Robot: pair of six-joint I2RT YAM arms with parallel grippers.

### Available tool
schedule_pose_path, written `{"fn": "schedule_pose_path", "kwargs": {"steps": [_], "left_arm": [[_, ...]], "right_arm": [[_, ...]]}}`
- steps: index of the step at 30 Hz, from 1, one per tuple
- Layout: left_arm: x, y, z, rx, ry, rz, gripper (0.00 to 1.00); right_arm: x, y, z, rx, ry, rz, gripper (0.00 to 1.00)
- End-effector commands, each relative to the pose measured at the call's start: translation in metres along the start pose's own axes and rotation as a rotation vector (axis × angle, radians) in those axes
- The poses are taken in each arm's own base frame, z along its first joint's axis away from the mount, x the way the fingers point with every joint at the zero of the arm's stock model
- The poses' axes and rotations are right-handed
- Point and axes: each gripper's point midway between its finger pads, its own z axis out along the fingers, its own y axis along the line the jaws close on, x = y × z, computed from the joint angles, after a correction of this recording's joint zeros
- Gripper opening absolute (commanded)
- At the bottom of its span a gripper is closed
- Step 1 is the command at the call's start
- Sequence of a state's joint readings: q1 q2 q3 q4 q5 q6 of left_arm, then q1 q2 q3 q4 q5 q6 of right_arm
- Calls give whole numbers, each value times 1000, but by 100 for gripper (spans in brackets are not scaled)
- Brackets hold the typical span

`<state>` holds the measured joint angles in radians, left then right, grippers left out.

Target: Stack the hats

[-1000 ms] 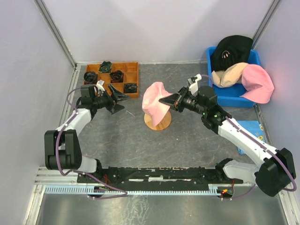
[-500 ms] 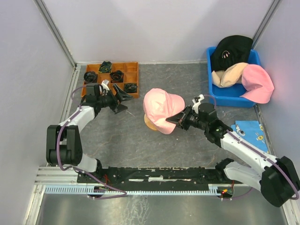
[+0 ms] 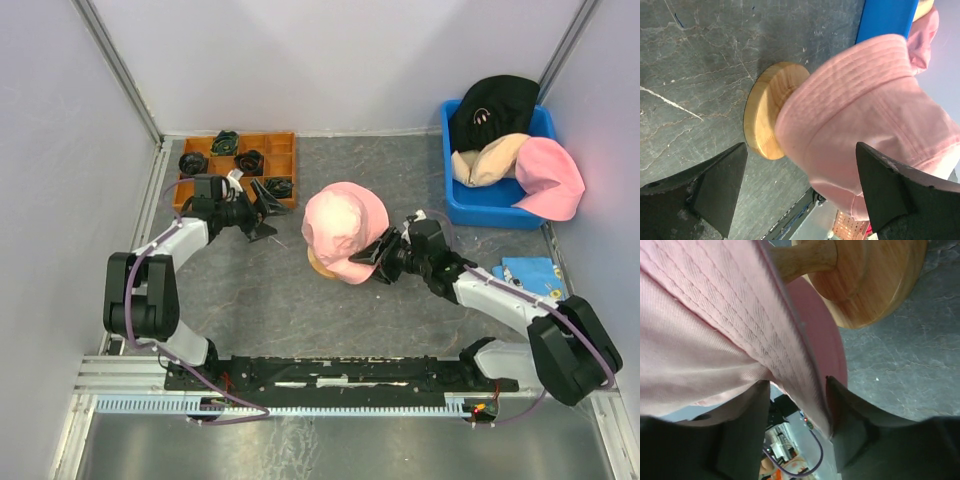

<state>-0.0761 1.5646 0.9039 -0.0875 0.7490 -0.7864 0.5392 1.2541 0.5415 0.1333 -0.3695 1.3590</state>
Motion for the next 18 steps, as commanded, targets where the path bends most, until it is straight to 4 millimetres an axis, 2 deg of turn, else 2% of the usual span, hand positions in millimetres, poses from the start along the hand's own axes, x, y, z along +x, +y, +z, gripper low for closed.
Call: {"fn": "schedule_pose_path", "kwargs": {"steps": [1,3,8,12,18], "left_arm": [[-15,-13,-1,11,-24,87,95],[-16,-13,-1,9,-25,87,95],[-14,-4,4,-1,-10,83,95],[-12,9,11,-28,4,76,95],[-10,15,18,-22,17,53,94]], "right_arm": [[-9,38,-23,-75,-49,-82,63],[-15,36,-39,-78,-103,-82,67],[-39,23,-66,-164,-202,25,68],[-49,8,-65,-184,-197,71,68],[-55,-6,-48,-141,-165,54,67]]}}
